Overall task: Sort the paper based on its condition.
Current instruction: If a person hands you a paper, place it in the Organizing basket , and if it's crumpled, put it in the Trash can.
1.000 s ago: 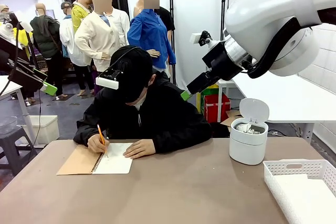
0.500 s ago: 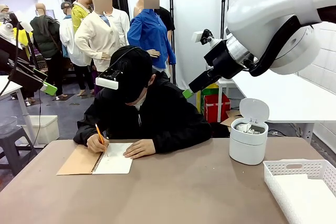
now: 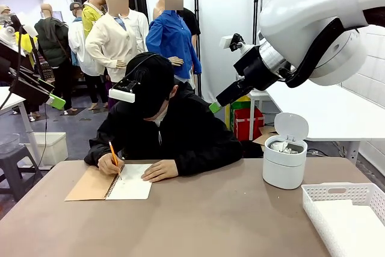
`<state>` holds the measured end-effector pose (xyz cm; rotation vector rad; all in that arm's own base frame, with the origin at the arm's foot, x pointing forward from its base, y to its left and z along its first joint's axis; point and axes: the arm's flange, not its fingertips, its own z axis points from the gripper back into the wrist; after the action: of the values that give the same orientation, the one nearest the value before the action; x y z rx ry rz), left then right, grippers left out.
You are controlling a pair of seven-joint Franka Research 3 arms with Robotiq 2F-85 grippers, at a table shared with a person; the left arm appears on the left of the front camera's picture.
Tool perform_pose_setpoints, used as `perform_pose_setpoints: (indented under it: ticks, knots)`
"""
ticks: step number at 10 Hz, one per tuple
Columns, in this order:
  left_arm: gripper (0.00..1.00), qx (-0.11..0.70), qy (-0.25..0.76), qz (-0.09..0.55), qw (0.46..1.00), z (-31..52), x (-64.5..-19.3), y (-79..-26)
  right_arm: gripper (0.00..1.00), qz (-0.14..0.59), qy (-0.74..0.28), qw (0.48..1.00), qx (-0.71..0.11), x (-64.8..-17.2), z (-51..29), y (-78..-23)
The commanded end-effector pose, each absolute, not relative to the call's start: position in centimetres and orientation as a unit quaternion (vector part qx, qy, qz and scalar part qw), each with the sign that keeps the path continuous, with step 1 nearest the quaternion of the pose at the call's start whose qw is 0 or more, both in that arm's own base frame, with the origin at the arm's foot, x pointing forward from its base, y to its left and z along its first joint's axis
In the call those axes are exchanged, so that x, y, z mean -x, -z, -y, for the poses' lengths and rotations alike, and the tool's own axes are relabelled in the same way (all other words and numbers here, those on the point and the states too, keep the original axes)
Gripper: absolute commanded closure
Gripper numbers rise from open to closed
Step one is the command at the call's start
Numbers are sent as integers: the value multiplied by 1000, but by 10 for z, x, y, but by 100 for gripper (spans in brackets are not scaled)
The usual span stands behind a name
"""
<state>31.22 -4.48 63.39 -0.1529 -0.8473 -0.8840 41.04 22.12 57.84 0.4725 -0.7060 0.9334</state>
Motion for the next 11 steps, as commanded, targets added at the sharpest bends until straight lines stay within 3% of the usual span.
perform_pose_setpoints:
  ticks: [1, 11]
  knots:
    - [0, 68, 410, 398, 818, 45, -312, -634, 0, 328, -435, 808, -224, -410, -221, -578]
    - [0, 68, 410, 398, 818, 45, -312, -634, 0, 328, -435, 808, -224, -410, -221, -578]
